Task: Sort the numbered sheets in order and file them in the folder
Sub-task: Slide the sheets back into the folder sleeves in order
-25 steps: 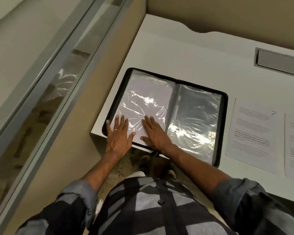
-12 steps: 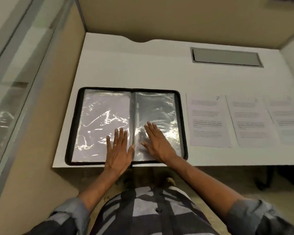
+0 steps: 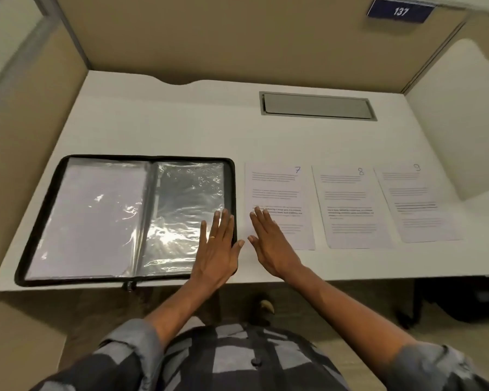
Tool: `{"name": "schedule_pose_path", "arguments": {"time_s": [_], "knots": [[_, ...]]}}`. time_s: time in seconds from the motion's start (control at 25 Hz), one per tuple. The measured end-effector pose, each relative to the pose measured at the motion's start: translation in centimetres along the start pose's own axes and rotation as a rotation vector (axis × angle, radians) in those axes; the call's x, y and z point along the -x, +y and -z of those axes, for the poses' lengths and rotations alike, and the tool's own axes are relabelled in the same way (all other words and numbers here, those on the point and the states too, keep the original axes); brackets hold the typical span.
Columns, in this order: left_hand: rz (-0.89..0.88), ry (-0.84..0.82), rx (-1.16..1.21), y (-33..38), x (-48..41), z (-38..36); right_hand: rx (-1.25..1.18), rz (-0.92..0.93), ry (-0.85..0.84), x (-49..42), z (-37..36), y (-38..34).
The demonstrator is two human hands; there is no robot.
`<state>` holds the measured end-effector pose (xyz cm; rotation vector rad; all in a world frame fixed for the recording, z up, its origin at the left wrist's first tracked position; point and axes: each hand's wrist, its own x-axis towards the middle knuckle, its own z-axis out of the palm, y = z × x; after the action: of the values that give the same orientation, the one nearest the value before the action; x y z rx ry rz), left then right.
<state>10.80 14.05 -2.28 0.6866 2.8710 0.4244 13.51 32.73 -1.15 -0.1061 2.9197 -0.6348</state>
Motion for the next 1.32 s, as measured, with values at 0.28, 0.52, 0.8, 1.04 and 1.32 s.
{"name": "schedule_pose_path", "arguments": {"time_s": [0.28, 0.52, 0.8, 1.04, 1.32], "knots": [[0.052, -0.015, 0.055, 7.7, -2.7, -2.3, 0.065, -0.019, -0.024, 2.3, 3.1, 8.4], [0.061, -0.169, 0.119, 7.5, -5.5, -4.3, 0.056, -0.091, -0.11, 2.2, 2.1, 12.3], [0.116, -0.26, 0.226, 7.4, -6.9, -5.5, 0.069, -0.054, -0.232, 1.7, 0.7, 14.8], [0.264, -0.217, 0.455, 8.7, -8.1, -4.6, 0.064, -0.068, -0.208, 2.0, 0.4, 14.8], [0.677, -0.126, 0.751, 8.9, -13.6, -3.5, 0.098, 0.012, -0.257, 1.3, 2.6, 14.8]]}}
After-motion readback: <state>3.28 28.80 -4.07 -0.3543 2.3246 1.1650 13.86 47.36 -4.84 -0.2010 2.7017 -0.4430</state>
